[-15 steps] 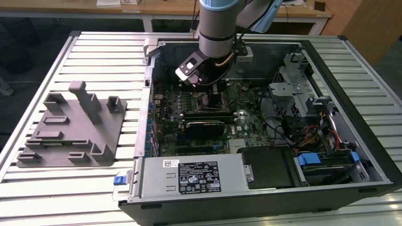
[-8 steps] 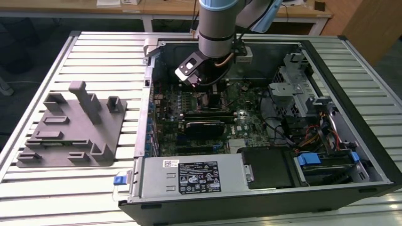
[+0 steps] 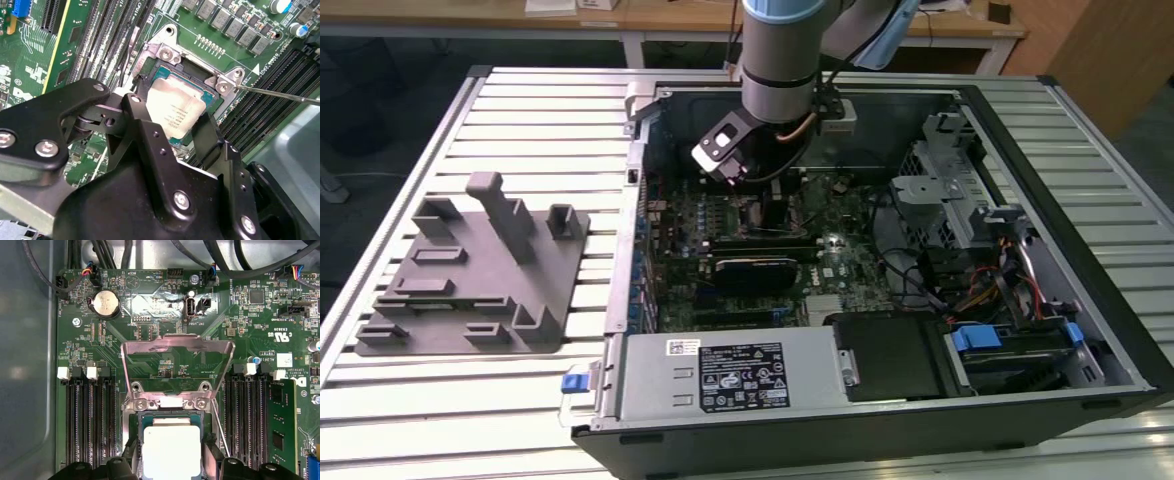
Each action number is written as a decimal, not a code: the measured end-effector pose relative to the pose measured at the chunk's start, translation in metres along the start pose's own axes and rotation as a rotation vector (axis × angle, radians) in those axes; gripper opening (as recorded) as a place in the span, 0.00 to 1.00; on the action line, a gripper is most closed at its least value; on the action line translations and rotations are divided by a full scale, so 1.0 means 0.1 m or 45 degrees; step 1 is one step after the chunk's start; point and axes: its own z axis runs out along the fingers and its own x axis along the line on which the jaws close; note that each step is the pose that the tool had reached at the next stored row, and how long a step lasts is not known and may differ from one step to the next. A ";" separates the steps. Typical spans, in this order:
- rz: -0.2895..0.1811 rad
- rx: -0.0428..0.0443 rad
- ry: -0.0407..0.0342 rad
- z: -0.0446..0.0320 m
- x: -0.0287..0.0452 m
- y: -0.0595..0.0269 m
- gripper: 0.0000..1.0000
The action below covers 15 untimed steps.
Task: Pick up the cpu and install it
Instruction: 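Place the cpu into insertion slot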
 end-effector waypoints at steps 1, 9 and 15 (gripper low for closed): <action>0.000 0.000 0.0000 0.000 0.000 0.000 0.62; 0.000 0.000 -0.0003 -0.051 -0.002 0.001 0.62; 0.000 0.000 -0.0003 -0.162 -0.004 0.004 0.62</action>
